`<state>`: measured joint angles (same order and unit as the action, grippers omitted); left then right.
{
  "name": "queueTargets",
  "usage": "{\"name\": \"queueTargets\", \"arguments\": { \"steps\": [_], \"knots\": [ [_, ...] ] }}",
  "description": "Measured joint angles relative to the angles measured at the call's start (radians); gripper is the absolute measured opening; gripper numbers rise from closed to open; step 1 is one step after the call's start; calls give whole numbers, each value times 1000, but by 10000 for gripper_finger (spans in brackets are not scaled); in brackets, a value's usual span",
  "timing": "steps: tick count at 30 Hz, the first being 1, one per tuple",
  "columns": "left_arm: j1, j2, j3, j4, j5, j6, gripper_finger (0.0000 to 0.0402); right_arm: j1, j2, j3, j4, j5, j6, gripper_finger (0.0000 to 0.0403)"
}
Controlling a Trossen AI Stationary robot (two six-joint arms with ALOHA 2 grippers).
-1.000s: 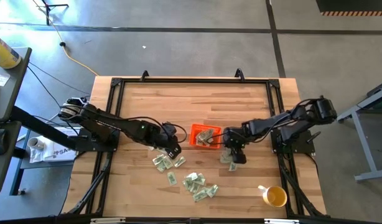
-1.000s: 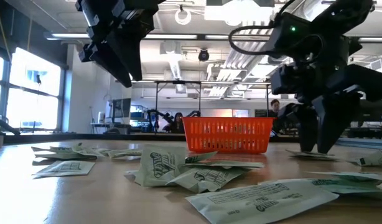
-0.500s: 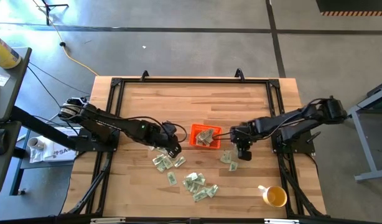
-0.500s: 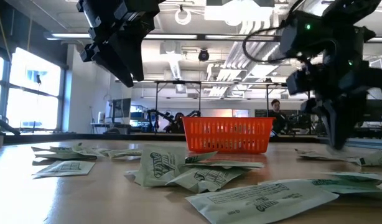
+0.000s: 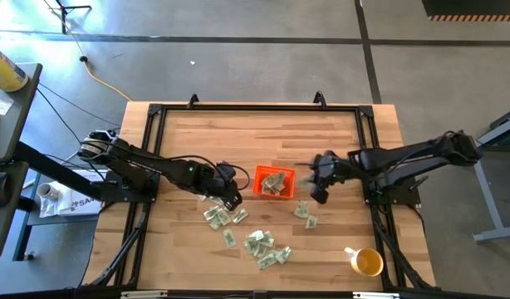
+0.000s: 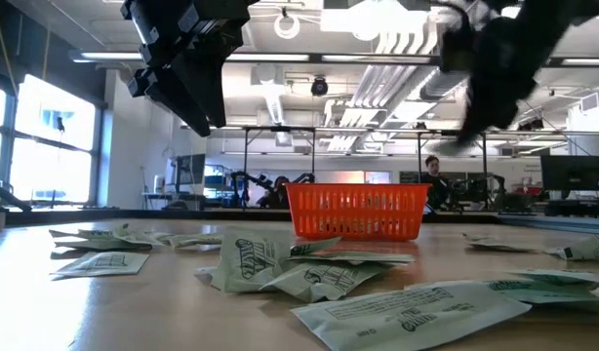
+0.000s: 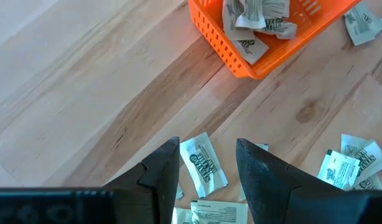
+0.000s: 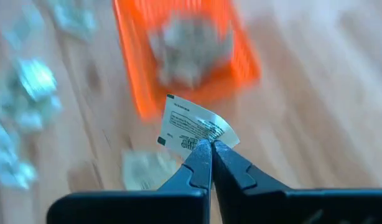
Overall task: Pick and place Stevia / Truvia into bins
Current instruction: Put the white stevia packet into the orange bin
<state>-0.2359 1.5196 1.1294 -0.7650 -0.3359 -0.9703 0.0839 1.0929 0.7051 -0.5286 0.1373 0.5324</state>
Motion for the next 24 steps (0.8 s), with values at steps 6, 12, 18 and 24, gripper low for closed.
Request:
{"name": "queueTargets", "arguments": {
  "steps": [6,12,18,24],
  "knots": [
    [0,0,0,-1,0,0,193,-81,88,42,174,-14,3,2],
    [0,0,0,-8,0,4,193,-132,250,41,309,-111,19,20],
    [0,0,0,-33,6,-3,193,-153,322,41,392,-144,78,70],
    [0,0,0,-56,11,-3,193,-147,277,41,288,-226,6,142]
  ]
}}
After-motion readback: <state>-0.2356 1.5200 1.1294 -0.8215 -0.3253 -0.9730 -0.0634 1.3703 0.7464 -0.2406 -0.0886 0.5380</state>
